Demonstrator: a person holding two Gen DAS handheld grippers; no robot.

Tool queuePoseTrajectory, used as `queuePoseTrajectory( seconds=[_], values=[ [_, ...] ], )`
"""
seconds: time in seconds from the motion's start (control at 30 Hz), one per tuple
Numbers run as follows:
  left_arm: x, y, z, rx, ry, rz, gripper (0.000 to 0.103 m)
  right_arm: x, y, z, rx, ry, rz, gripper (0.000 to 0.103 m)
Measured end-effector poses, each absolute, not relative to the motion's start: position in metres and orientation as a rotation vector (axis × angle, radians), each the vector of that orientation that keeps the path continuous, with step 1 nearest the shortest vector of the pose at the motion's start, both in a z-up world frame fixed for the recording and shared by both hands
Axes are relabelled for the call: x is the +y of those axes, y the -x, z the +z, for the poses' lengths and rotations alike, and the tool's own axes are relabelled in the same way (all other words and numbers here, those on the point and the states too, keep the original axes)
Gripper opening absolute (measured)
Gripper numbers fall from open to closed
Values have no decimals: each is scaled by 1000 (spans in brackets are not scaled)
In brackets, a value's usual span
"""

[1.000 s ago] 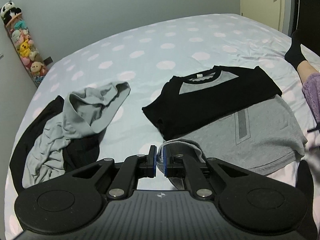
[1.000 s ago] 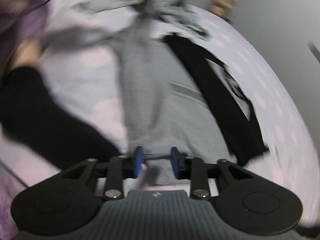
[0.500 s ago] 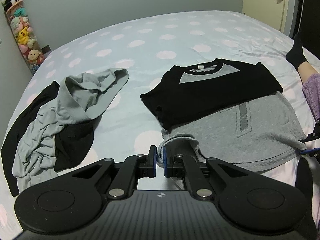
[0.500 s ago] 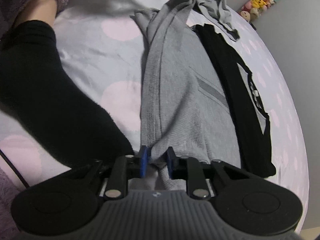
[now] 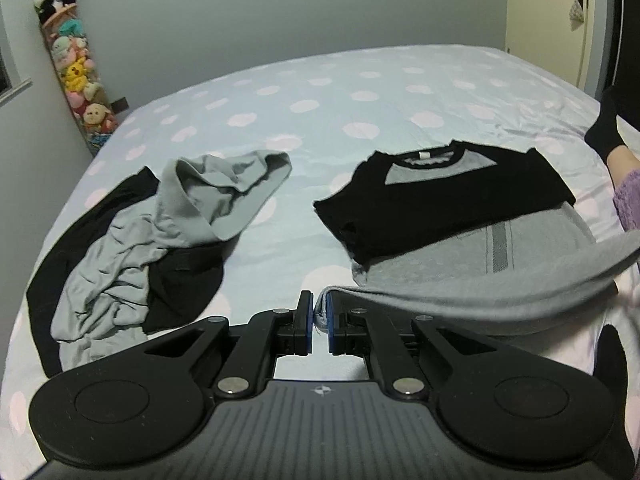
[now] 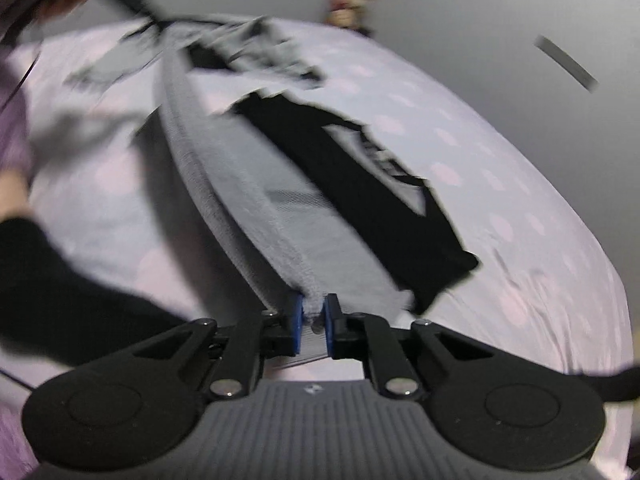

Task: Fold clothes
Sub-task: 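Lay the held hem over the collar and open both grippers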

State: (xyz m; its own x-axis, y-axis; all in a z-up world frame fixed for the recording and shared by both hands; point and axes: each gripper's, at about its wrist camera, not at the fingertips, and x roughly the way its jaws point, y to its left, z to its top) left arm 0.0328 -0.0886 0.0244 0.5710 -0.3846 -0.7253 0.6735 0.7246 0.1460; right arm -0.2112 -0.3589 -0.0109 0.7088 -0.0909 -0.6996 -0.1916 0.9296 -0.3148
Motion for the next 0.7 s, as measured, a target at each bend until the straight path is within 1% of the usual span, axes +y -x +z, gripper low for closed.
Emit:
queuePoseTrajectory(
  seconds=[0.2, 0.5, 0.7],
  values=[
    [-96, -32, 40, 661, -425, -647, 5, -384, 205, 26, 705, 238, -60, 12],
    [-142, -70, 55, 589, -417, -664, 5, -422, 164, 62, 614, 224, -220, 11],
    [-183, -115, 45, 591, -445, -664, 5, -456, 112, 60, 640, 220, -279, 11]
  ],
)
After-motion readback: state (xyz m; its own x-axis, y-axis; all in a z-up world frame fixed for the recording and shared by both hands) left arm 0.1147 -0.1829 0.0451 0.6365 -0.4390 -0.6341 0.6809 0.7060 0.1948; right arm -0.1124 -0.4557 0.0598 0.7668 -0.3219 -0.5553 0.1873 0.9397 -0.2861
